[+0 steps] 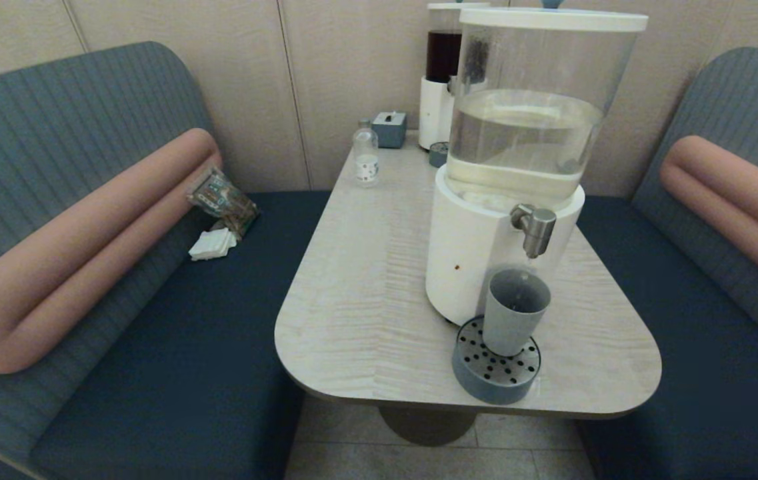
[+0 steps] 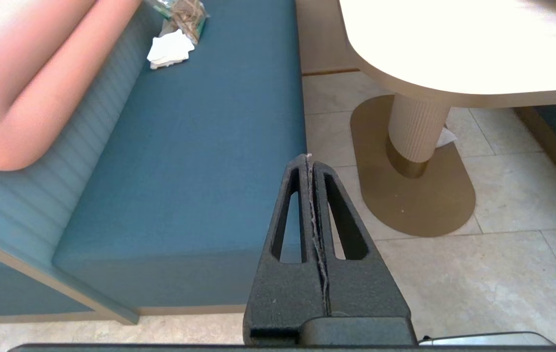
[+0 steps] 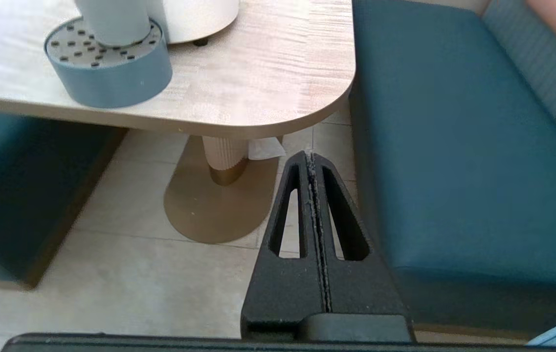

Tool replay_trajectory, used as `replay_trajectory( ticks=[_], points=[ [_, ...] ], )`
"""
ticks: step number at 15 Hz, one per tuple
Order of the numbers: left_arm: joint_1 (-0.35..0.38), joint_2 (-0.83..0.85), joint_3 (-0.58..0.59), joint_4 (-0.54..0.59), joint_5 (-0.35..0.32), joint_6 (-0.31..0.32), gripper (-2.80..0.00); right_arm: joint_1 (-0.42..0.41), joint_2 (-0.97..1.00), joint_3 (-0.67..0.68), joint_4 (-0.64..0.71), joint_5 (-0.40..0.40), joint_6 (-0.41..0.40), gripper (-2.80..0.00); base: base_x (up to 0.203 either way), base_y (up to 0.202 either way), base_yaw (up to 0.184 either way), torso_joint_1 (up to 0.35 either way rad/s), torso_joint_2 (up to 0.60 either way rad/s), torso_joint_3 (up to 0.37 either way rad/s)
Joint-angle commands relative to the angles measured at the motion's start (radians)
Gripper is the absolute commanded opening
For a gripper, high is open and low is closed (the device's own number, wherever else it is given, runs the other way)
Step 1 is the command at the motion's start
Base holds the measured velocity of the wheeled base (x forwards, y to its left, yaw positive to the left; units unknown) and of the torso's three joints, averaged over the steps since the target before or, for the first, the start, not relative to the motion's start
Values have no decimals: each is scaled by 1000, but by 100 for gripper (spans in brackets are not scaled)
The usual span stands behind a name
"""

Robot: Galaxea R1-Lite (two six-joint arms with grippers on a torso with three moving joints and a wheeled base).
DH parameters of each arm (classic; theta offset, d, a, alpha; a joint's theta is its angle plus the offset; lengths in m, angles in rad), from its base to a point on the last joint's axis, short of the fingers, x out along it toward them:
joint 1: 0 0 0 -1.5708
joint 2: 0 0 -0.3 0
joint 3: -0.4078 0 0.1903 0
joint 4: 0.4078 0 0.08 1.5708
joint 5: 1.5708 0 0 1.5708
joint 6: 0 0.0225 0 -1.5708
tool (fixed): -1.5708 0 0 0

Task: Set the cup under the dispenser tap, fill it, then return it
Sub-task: Turn off the faucet

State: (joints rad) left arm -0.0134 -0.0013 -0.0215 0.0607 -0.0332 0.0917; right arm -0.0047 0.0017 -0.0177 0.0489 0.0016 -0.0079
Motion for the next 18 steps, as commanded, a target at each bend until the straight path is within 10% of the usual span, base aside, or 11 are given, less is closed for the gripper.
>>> replay_trajectory(
  ticks=[1, 8, 14, 18],
  points=[
    [0, 0, 0, 1, -1, 0, -280, 0, 3, -1, -3, -3, 16, -280, 0, 0, 0, 0, 0, 0],
    [0, 0, -6, 0, 4, 9, -280, -1, 3, 2, -14, -5, 17, -280, 0, 0, 0, 0, 0, 0],
    [0, 250, -426, -10, -72, -51, -280, 0, 3, 2, -14, -5, 17, -280, 0, 0, 0, 0, 0, 0],
    [-6, 509, -623, -27, -340, -160, -280, 0, 3, 2, -14, -5, 17, -280, 0, 0, 0, 0, 0, 0]
  ],
)
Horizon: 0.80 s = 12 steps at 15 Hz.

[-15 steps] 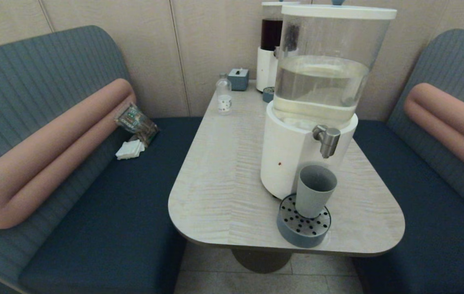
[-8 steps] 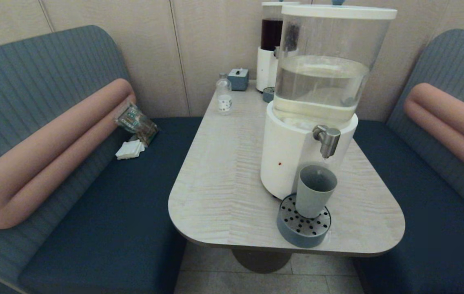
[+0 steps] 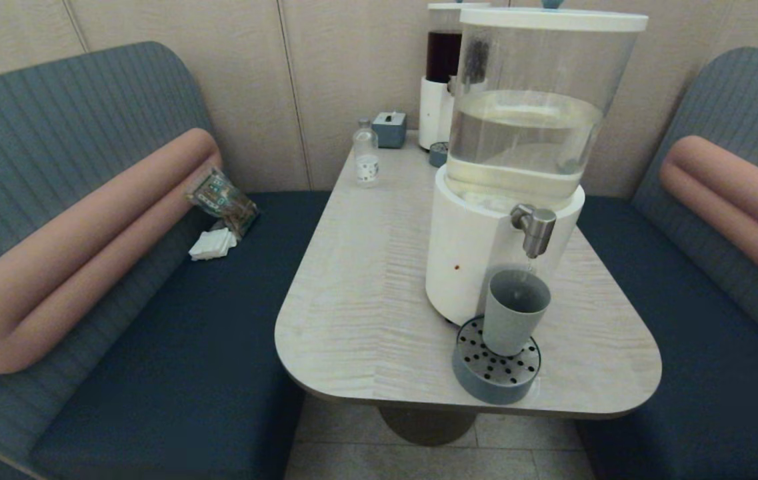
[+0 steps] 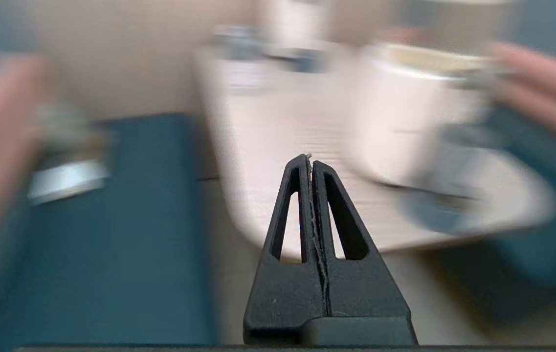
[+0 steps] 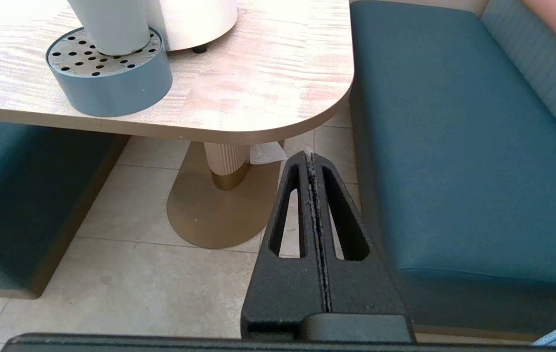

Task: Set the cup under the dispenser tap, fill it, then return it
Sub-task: Turn off the faucet

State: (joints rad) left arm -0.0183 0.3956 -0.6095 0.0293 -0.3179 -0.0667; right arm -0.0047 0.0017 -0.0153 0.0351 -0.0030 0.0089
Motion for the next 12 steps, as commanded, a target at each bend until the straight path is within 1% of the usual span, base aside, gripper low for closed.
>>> replay_trajectory(
  ticks=[1, 3, 4, 6, 7, 8, 10, 11, 12],
  points=[
    [-1, 169, -45, -29, -132, -13, -280, 0, 3, 0, 0, 0, 0, -280, 0, 0, 0, 0, 0, 0],
    [-2, 260, -26, -131, -283, -20, -280, 0, 3, 0, 0, 0, 0, -280, 0, 0, 0, 0, 0, 0],
    [-2, 306, -7, -191, -340, -19, -280, 0, 3, 0, 0, 0, 0, -280, 0, 0, 0, 0, 0, 0],
    [-2, 420, 37, -370, -433, -17, -280, 0, 3, 0, 0, 0, 0, -280, 0, 0, 0, 0, 0, 0],
    [-2, 495, 50, -468, -468, -21, -280, 0, 3, 0, 0, 0, 0, -280, 0, 0, 0, 0, 0, 0],
    [-4, 576, 56, -562, -490, -23, -280, 0, 3, 0, 0, 0, 0, -280, 0, 0, 0, 0, 0, 0],
    [-21, 722, 57, -741, -516, -28, -280, 0, 3, 0, 0, 0, 0, -280, 0, 0, 0, 0, 0, 0],
    [-57, 771, 55, -811, -526, -31, -280, 0, 3, 0, 0, 0, 0, -280, 0, 0, 0, 0, 0, 0],
    [-103, 790, 55, -837, -530, -32, -280, 0, 3, 0, 0, 0, 0, -280, 0, 0, 0, 0, 0, 0]
  ],
)
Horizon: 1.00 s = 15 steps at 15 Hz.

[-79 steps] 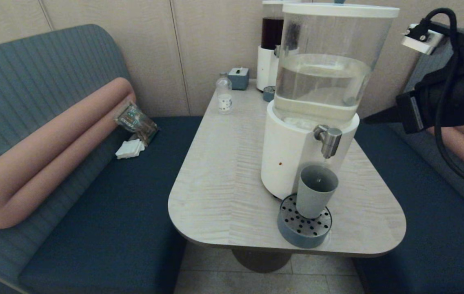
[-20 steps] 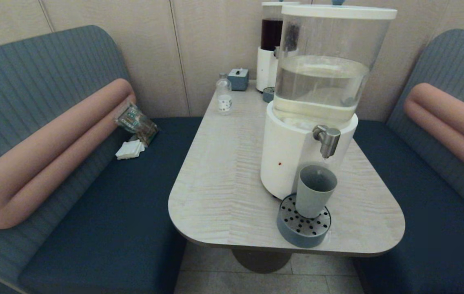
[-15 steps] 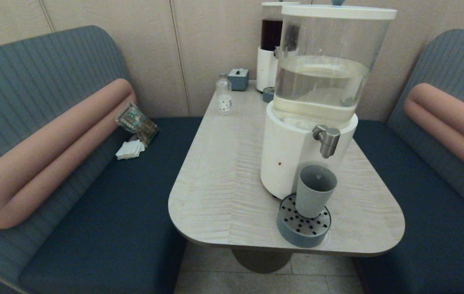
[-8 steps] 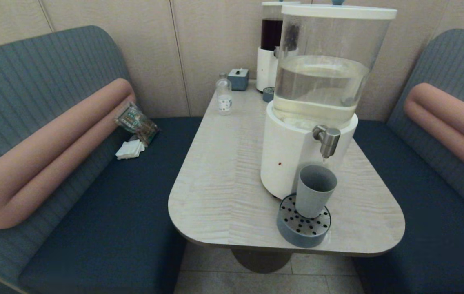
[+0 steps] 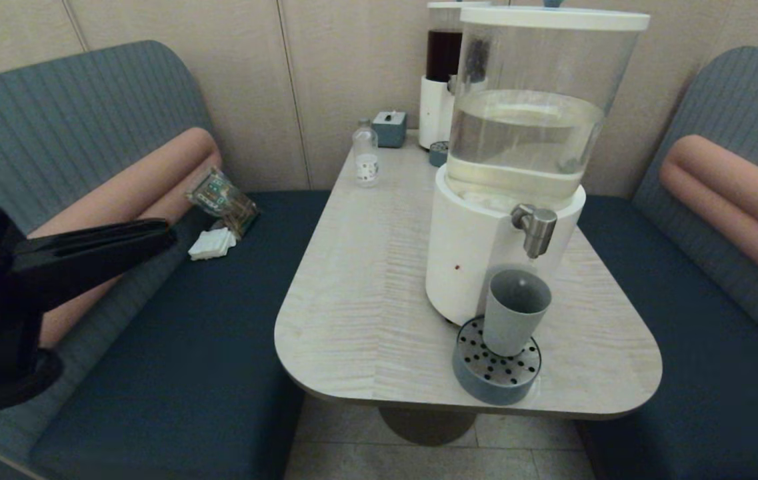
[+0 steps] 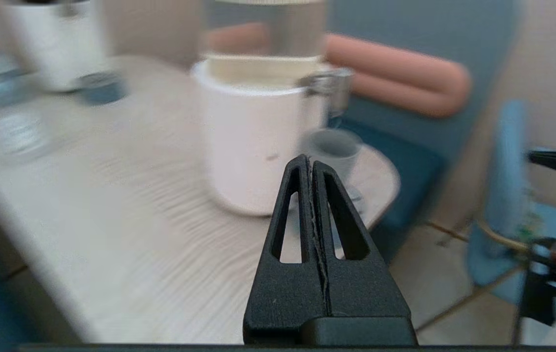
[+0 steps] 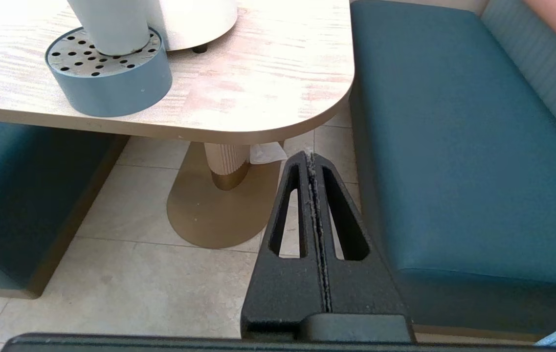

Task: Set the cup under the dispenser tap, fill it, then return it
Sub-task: Turn off the faucet

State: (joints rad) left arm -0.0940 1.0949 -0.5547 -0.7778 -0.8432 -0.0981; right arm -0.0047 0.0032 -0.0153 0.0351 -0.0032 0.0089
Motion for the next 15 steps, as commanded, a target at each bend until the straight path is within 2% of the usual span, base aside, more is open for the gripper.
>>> replay_trajectory(
  ticks=[1, 9, 12, 15],
  points=[
    [-63, 117, -1, -47, -6, -1, -280, 0, 1, 0, 0, 0, 0, -280, 0, 0, 0, 0, 0, 0],
    [-168, 303, -38, -185, 4, 0, -280, 0, 1, 0, 0, 0, 0, -280, 0, 0, 0, 0, 0, 0],
    [-193, 392, -91, -241, 35, -3, -280, 0, 1, 0, 0, 0, 0, -280, 0, 0, 0, 0, 0, 0],
    [-283, 470, -172, -260, 105, -3, -280, -1, 1, 0, 0, 0, 0, -280, 0, 0, 0, 0, 0, 0]
  ],
)
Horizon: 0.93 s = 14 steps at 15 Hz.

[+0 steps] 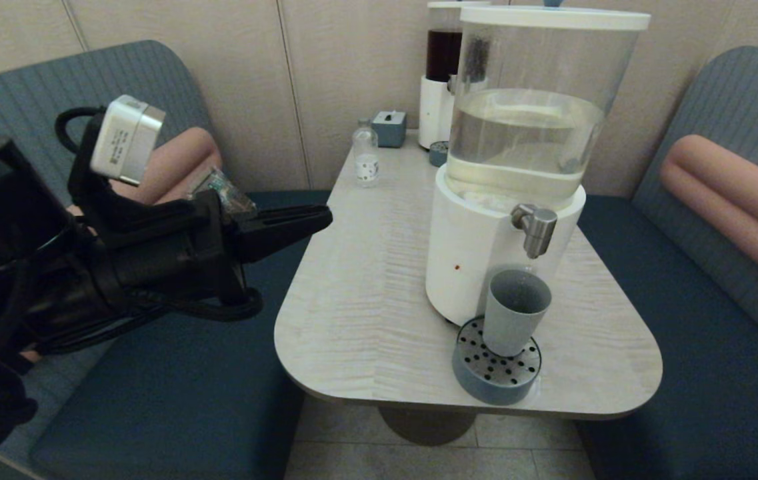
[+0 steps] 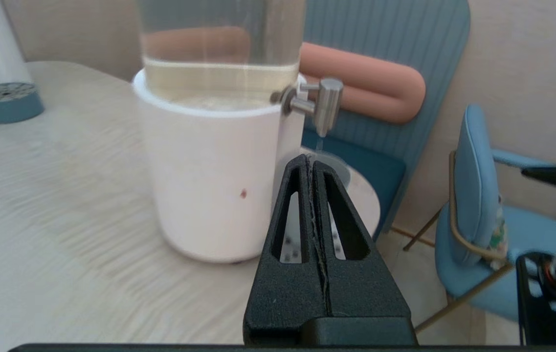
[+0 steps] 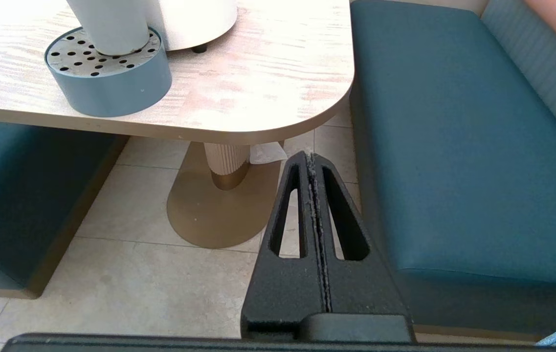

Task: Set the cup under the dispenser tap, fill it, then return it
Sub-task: Turn off the faucet

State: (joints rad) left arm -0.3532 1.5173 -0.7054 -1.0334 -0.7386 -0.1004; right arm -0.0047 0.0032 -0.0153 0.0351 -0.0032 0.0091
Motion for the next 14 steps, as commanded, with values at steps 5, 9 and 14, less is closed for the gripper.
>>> replay_trajectory(
  ticks=[5, 9, 14],
  points=[
    [-150, 180, -104, -43, 107, 3, -280, 0, 1, 0, 0, 0, 0, -280, 0, 0, 0, 0, 0, 0],
    [-213, 310, -214, -87, 170, 5, -280, 0, 1, 0, 0, 0, 0, -280, 0, 0, 0, 0, 0, 0],
    [-267, 405, -326, -82, 213, 7, -280, 0, 1, 0, 0, 0, 0, -280, 0, 0, 0, 0, 0, 0]
  ],
)
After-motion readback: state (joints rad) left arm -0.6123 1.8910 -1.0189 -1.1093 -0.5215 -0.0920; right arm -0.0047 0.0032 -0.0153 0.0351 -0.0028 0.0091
